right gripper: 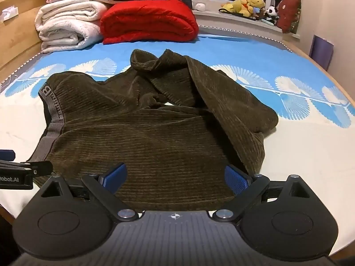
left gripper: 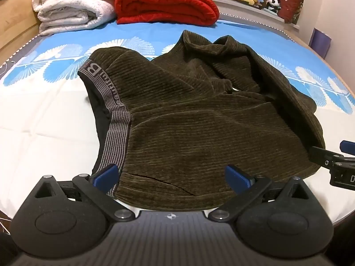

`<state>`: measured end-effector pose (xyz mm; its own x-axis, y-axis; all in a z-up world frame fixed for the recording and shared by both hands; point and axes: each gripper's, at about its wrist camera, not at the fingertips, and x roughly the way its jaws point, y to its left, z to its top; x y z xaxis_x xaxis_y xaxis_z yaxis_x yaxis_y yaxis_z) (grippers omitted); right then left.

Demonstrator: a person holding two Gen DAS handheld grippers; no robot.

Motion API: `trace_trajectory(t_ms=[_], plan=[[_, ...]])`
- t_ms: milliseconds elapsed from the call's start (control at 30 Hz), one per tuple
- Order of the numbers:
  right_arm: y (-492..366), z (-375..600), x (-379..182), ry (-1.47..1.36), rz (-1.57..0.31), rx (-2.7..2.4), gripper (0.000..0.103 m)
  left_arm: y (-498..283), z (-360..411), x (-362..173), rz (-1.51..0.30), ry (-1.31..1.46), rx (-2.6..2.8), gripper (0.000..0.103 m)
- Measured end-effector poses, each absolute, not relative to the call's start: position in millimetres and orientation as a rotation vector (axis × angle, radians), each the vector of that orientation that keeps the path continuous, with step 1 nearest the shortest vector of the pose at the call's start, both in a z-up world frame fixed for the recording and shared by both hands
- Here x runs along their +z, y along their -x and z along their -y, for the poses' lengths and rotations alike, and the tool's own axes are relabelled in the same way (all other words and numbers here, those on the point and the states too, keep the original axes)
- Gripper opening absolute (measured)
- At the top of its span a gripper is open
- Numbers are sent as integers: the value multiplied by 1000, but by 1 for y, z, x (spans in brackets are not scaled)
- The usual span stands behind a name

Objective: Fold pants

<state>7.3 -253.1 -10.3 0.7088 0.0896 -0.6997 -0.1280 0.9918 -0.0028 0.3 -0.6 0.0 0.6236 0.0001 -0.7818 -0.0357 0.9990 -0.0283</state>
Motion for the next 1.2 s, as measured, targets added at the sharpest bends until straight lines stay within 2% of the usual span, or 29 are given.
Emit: trace_trajectory(t_ms=[1200], plan=[[-8,255,-18,55,-786,98,95,1,1,-4,-891,48,17,102]])
